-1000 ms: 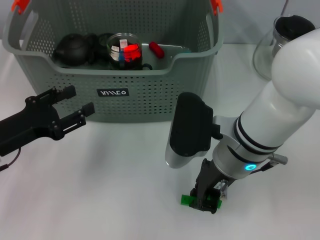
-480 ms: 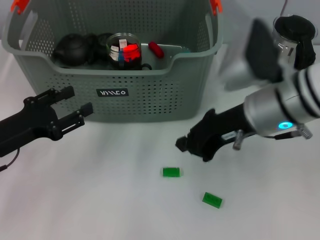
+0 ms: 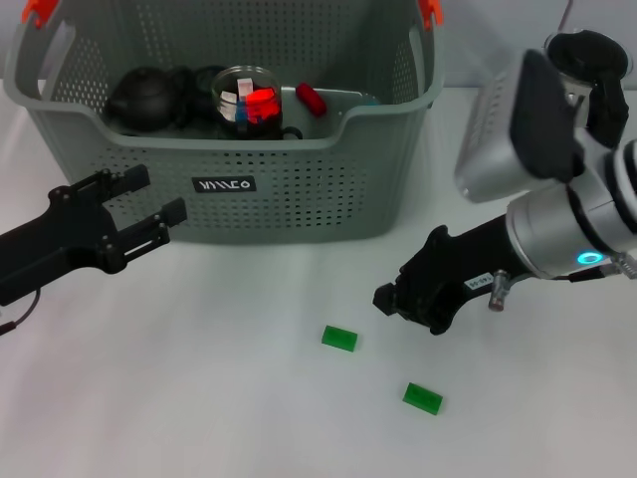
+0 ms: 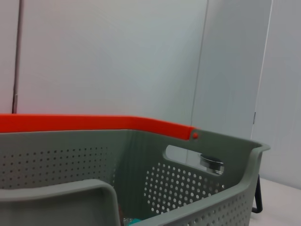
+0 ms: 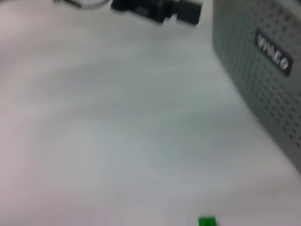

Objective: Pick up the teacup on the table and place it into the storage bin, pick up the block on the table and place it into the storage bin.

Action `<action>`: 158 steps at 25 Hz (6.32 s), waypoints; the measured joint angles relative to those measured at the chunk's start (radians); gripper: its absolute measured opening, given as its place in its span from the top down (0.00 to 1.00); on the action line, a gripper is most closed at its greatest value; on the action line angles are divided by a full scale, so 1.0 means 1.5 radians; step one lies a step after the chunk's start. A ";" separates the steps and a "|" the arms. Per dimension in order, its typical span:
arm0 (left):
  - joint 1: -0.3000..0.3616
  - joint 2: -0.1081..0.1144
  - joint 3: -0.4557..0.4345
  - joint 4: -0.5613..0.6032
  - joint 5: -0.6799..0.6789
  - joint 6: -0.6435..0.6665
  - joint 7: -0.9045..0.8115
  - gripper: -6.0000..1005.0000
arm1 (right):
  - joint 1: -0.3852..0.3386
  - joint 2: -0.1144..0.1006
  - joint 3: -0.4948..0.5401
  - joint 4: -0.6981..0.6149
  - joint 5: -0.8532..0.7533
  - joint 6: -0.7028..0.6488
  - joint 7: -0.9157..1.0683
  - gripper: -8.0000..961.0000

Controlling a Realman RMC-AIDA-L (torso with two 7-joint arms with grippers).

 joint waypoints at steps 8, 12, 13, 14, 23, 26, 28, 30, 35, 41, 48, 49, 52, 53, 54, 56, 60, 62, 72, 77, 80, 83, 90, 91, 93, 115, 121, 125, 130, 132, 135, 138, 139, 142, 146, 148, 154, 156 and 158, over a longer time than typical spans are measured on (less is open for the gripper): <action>-0.002 0.000 0.000 0.000 0.000 -0.005 0.000 0.31 | 0.104 0.006 -0.133 0.040 -0.122 0.015 0.061 0.89; -0.003 0.000 0.000 -0.003 0.000 -0.006 0.000 0.31 | 0.129 0.007 -0.175 0.073 -0.114 0.039 0.065 0.74; -0.003 0.000 0.000 -0.004 0.000 -0.006 0.000 0.31 | 0.135 0.008 -0.185 0.083 -0.108 0.049 0.068 0.69; -0.003 0.000 0.000 -0.004 0.000 -0.007 0.000 0.31 | 0.139 0.008 -0.190 0.089 -0.104 0.057 0.071 0.64; -0.002 0.000 0.000 -0.005 0.000 -0.007 0.000 0.31 | 0.168 0.008 -0.224 0.164 -0.070 0.128 0.082 0.35; -0.002 0.000 0.000 -0.005 0.000 -0.007 0.000 0.31 | 0.169 0.008 -0.227 0.175 -0.052 0.149 0.080 0.35; -0.001 0.000 0.000 -0.005 0.000 -0.007 0.000 0.31 | 0.169 0.008 -0.228 0.185 -0.039 0.159 0.077 0.36; 0.000 0.000 0.000 -0.005 0.000 -0.007 0.001 0.31 | 0.172 0.008 -0.231 0.201 -0.031 0.168 0.076 0.36; 0.002 -0.001 0.000 -0.005 0.000 -0.007 0.005 0.31 | 0.176 0.008 -0.236 0.223 -0.027 0.189 0.078 0.36; 0.003 -0.002 0.000 -0.006 0.000 -0.007 0.005 0.31 | 0.176 0.008 -0.238 0.243 -0.019 0.206 0.078 0.36; 0.003 -0.003 0.000 -0.006 0.000 -0.007 0.005 0.31 | 0.178 0.009 -0.244 0.252 -0.009 0.214 0.077 0.39; 0.003 -0.003 0.000 -0.006 0.000 -0.007 0.005 0.31 | 0.178 0.009 -0.244 0.252 -0.009 0.214 0.077 0.41; 0.003 -0.003 0.000 -0.006 0.000 -0.007 0.005 0.31 | 0.178 0.009 -0.245 0.252 -0.009 0.214 0.078 0.48; 0.003 -0.003 0.000 -0.006 0.000 -0.007 0.005 0.31 | 0.178 0.009 -0.245 0.253 -0.009 0.214 0.079 0.50; 0.003 -0.003 0.000 -0.006 0.000 -0.007 0.005 0.31 | 0.179 0.009 -0.245 0.254 -0.009 0.214 0.079 0.52; 0.003 -0.003 0.000 -0.006 0.000 -0.007 0.005 0.31 | 0.179 0.009 -0.245 0.257 -0.010 0.215 0.079 0.56; 0.003 -0.003 0.000 -0.006 0.000 -0.007 0.005 0.31 | 0.180 0.008 -0.245 0.261 -0.010 0.218 0.078 0.60; 0.003 -0.003 0.000 -0.006 0.000 -0.007 0.005 0.31 | 0.180 0.008 -0.246 0.261 -0.010 0.218 0.078 0.61; 0.001 -0.003 0.000 -0.006 0.000 -0.007 0.005 0.31 | 0.181 0.008 -0.256 0.262 -0.011 0.218 0.078 0.63; 0.001 -0.003 0.000 -0.007 0.000 -0.006 0.005 0.31 | 0.181 0.007 -0.255 0.262 -0.010 0.215 0.080 0.79; 0.001 -0.003 0.000 -0.007 0.000 -0.006 0.005 0.31 | 0.181 0.006 -0.252 0.260 -0.009 0.214 0.080 0.79; 0.001 -0.003 0.000 -0.007 0.000 -0.005 0.005 0.31 | 0.175 0.004 -0.239 0.244 -0.008 0.209 0.082 0.79; 0.002 -0.003 0.000 -0.007 0.000 -0.004 0.005 0.31 | 0.076 0.000 -0.081 0.085 0.008 0.124 0.051 0.79; 0.002 -0.003 0.000 -0.007 0.000 -0.003 0.005 0.31 | 0.054 0.000 -0.052 0.059 0.022 0.110 0.038 0.79; 0.001 -0.002 0.000 -0.007 -0.001 -0.003 0.005 0.31 | 0.012 -0.001 0.007 0.018 0.065 0.077 0.009 0.79; -0.011 0.001 0.000 -0.006 -0.009 -0.001 0.006 0.31 | 0.094 -0.014 0.313 -0.028 0.258 -0.006 -0.072 0.78; -0.007 0.001 0.000 -0.006 -0.016 0.002 0.006 0.31 | 0.279 -0.008 0.314 0.042 -0.089 0.068 0.142 0.76; -0.011 0.000 0.000 -0.007 -0.016 0.003 0.003 0.31 | 0.373 0.001 0.292 0.139 -0.242 0.119 0.176 0.75; -0.012 -0.001 0.000 -0.007 -0.016 0.004 0.004 0.31 | 0.431 0.000 0.235 0.324 -0.272 0.243 0.161 0.73; -0.012 -0.002 0.000 -0.007 -0.016 0.005 0.004 0.31 | 0.444 0.002 0.219 0.381 -0.270 0.295 0.152 0.72; -0.013 -0.004 0.001 -0.007 -0.016 0.006 0.005 0.31 | 0.452 0.005 0.199 0.423 -0.256 0.343 0.149 0.71; -0.013 -0.004 0.001 -0.008 -0.016 0.006 0.006 0.31 | 0.450 0.005 0.176 0.423 -0.231 0.359 0.152 0.70; -0.013 -0.004 0.001 -0.008 -0.016 0.006 0.006 0.31 | 0.449 0.005 0.172 0.421 -0.228 0.361 0.154 0.70; -0.011 -0.005 0.001 -0.008 -0.016 0.008 0.006 0.31 | 0.447 0.005 0.168 0.413 -0.223 0.363 0.157 0.69; -0.010 -0.005 0.000 -0.008 -0.016 0.009 0.006 0.31 | 0.422 0.005 0.164 0.370 -0.206 0.364 0.151 0.59; -0.009 -0.005 0.000 -0.008 -0.017 0.009 0.006 0.31 | 0.390 0.005 0.154 0.318 -0.177 0.354 0.150 0.54; -0.013 -0.005 0.000 -0.008 -0.018 0.008 0.006 0.31 | 0.169 0.001 0.125 0.024 0.037 0.245 0.052 0.37; -0.016 -0.005 0.000 -0.009 -0.018 0.005 0.006 0.31 | 0.069 0.000 0.126 -0.054 0.138 0.211 -0.023 0.28; -0.019 -0.005 0.000 -0.012 -0.018 0.000 0.007 0.31 | -0.014 -0.001 0.138 -0.089 0.234 0.170 -0.106 0.18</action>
